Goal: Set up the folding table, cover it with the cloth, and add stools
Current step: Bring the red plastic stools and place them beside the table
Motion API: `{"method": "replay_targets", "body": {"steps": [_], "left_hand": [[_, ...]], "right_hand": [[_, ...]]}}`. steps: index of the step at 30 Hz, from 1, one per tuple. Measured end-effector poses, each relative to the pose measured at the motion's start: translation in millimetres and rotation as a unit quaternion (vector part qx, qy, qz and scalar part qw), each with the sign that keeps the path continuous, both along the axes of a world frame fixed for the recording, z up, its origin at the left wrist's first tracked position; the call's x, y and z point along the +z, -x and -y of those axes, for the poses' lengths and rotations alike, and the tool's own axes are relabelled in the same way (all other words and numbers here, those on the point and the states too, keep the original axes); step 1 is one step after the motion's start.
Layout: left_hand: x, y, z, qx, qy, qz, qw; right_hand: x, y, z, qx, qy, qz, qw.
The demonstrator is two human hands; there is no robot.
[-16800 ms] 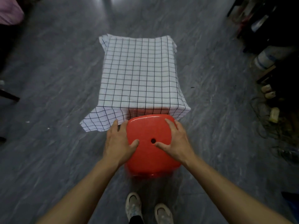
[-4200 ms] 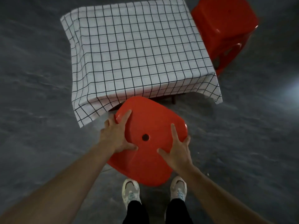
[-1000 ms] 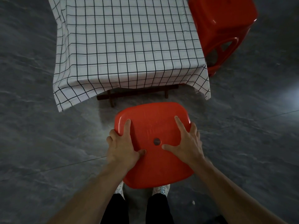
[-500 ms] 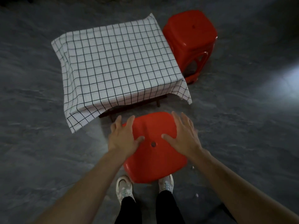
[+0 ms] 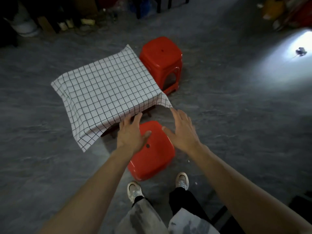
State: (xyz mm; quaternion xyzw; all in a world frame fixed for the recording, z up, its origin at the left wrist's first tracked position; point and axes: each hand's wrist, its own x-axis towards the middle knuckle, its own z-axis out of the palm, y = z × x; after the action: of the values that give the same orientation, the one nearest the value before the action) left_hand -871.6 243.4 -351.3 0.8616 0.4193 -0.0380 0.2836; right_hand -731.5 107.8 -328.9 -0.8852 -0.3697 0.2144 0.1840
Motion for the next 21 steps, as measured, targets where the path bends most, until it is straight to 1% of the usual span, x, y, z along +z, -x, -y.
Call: {"method": "replay_targets", "body": {"steps": [5, 10, 13, 16, 19, 21], "left_hand": [[52.5, -33.6, -6.0, 0.009, -0.037, 0.044, 0.998], [78.3, -100.1, 10.1, 0.023, -0.072, 0.069, 0.995], [84.3, -151.0, 38.7, 0.072, -0.069, 0.072, 0.992], [89.4, -202.3, 79.6, 0.128, -0.043, 0.094, 0.986], [98.3, -249.7, 107.6, 0.133, -0.035, 0.097, 0.986], [108.4, -279.7, 110.6, 0.131, -0.035, 0.098, 0.986]], "right_hand": [[41.5, -43.6, 23.2, -0.001, -0.028, 0.030, 0.999], [54.8, -114.8, 39.1, 0.010, -0.057, 0.019, 0.998], [62.2, -171.0, 47.2, 0.040, -0.082, 0.006, 0.996], [74.8, -228.1, 62.5, 0.064, -0.098, 0.000, 0.993], [90.3, -278.0, 77.5, 0.067, -0.100, 0.013, 0.993], [99.6, -307.1, 83.6, 0.068, -0.109, 0.010, 0.992]]}}
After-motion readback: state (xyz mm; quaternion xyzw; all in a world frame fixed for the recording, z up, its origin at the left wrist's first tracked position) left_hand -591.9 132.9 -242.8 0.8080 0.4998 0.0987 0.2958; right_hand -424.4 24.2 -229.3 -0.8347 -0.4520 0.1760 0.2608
